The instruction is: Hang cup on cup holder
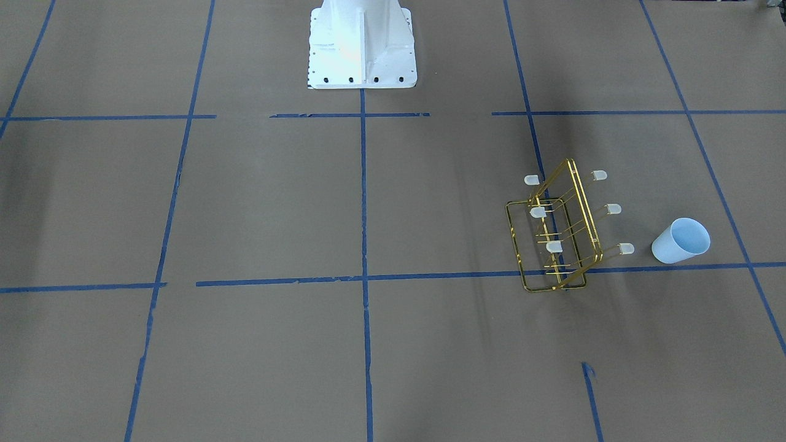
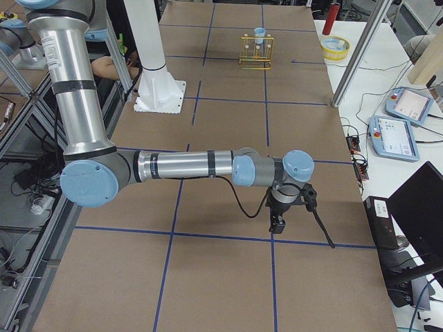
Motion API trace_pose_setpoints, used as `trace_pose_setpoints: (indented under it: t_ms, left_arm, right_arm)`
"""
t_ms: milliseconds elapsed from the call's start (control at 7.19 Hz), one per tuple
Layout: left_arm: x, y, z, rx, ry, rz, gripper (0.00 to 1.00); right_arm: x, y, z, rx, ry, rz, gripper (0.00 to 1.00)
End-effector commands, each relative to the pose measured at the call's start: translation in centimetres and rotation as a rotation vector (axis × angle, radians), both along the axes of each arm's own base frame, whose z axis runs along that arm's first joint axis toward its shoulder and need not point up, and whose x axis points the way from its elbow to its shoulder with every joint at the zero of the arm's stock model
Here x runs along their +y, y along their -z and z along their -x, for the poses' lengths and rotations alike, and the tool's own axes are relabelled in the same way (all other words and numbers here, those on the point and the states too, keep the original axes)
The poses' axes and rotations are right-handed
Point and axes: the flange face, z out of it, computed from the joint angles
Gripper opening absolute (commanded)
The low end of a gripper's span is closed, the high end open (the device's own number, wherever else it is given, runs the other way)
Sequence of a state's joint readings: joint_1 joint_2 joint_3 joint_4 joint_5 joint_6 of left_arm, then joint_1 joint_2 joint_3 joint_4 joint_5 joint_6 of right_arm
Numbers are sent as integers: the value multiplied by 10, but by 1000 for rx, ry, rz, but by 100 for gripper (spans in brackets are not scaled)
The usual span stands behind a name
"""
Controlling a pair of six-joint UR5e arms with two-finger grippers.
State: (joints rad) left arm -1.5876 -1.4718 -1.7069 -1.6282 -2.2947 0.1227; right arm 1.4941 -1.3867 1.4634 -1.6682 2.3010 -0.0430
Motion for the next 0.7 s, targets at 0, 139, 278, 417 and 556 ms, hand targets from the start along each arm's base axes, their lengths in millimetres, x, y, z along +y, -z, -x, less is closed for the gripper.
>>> trace_pose_setpoints:
  t_ms: [0, 139, 278, 417, 556]
  left_arm:
    - [0, -2, 0, 0, -1, 1, 100]
    - [-1, 1, 0, 2, 0, -4, 100]
    - [-5, 8, 0, 1, 1, -21, 100]
    - [-7, 8, 0, 1, 1, -24, 100]
    - [-7, 19, 1, 2, 9, -29, 100]
  right_arm:
    - [0, 0, 0, 0, 0, 1, 100]
    - [0, 0, 0, 0, 0, 1, 100]
    - [0, 0, 0, 0, 0, 1, 100]
    - [0, 0, 0, 0, 0, -1, 100]
    - [0, 0, 1, 0, 1, 1, 100]
